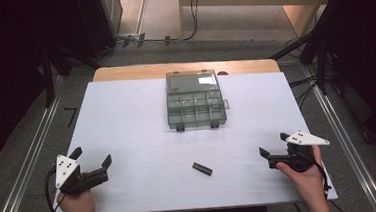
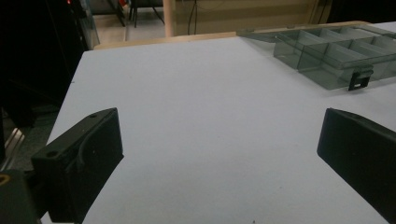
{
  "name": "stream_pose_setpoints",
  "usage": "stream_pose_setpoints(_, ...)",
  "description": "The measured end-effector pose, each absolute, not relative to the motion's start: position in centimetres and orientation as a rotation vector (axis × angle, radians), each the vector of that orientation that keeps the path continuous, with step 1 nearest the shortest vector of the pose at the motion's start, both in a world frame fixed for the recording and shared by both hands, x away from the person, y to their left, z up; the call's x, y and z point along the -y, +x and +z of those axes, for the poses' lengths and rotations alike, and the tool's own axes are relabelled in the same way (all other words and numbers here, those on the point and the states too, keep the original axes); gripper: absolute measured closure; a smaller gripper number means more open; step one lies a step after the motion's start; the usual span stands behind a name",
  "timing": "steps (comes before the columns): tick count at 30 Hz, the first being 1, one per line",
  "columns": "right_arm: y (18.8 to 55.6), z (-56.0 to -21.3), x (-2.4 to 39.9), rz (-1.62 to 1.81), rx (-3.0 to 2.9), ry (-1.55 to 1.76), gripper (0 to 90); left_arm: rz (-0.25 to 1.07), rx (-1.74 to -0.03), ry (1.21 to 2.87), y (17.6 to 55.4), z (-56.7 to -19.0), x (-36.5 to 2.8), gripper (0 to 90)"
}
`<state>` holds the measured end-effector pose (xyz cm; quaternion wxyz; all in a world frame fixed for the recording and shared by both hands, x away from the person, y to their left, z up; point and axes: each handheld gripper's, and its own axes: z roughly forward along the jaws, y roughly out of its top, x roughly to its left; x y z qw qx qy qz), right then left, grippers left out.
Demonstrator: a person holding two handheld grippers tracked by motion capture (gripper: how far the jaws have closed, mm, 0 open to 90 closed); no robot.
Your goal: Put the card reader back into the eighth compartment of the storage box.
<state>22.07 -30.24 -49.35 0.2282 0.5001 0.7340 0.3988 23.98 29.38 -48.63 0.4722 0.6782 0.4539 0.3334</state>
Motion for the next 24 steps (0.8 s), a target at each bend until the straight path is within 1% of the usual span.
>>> stream_pose_setpoints(24, 23.0, -47.4, 25.6, 1.146, -2.114, 1.271, 4.0, 0.81, -1.112, 1.646, 24.0, -48.6, -29.5, 0.4)
